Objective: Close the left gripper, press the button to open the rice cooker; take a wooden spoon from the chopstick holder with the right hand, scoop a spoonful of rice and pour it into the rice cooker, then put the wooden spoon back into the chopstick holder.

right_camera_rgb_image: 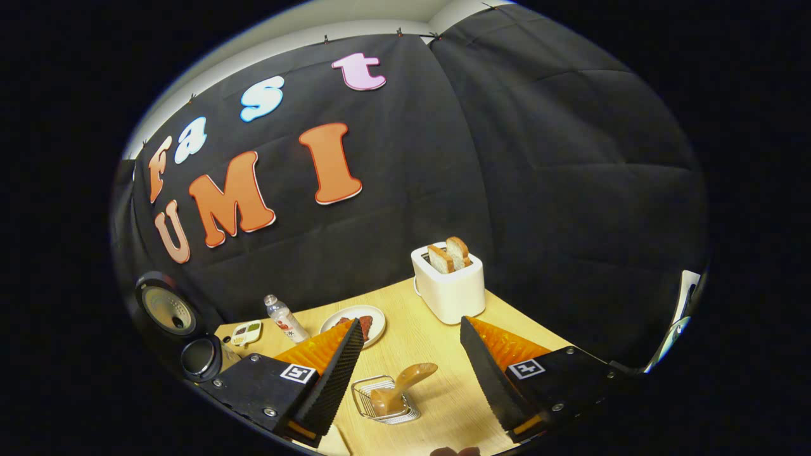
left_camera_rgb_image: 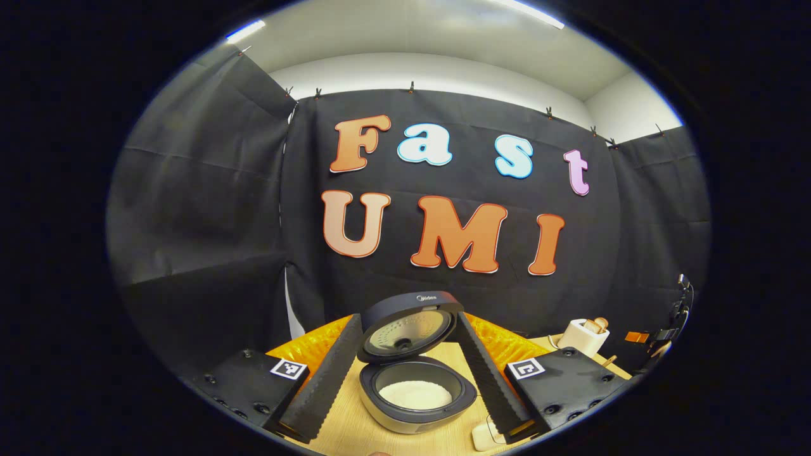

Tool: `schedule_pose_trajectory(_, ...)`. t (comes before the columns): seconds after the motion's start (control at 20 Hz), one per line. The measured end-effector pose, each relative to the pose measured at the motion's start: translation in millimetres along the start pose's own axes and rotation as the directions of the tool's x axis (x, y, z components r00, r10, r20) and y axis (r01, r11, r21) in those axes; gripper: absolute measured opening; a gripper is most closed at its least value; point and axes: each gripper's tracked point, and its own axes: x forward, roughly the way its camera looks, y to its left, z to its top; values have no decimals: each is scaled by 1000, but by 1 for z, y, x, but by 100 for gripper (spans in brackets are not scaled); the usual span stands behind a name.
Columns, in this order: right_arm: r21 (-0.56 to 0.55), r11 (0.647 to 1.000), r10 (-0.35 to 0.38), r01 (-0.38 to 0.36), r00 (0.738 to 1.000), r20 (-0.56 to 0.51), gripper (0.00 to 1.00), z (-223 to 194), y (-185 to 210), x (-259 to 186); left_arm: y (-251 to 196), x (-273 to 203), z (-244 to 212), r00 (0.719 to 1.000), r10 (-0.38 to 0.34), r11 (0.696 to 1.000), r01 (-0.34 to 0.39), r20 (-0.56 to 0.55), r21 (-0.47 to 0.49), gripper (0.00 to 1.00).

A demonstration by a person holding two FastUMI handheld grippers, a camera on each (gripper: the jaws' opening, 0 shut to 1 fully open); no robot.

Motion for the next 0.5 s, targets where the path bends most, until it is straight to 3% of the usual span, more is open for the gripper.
schedule_pose_trajectory(0.5,-216,976,38,-15,994,102,95,89,47,-92,-11,107,102,998,-20,997,16,55,77,98)
